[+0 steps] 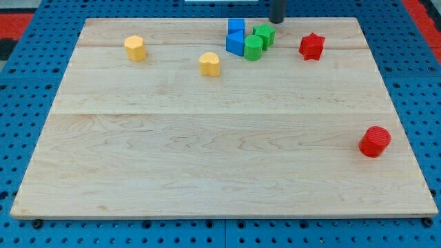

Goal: Slightly push the red star towards the bottom side of the board

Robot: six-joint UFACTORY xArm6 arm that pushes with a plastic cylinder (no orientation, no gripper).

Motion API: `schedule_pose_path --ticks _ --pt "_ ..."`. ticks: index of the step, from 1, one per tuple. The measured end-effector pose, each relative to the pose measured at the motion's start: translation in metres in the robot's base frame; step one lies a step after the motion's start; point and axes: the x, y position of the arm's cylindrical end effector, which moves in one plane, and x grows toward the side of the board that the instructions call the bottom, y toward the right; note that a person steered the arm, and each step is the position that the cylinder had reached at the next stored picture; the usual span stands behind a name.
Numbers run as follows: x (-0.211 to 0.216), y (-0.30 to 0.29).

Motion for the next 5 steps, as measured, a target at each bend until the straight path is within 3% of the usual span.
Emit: schedule_pose_path --ticks 1,2,5 --pt "0.011 0.041" --pt "0.068 0.052" --pt "0.137 0.077"
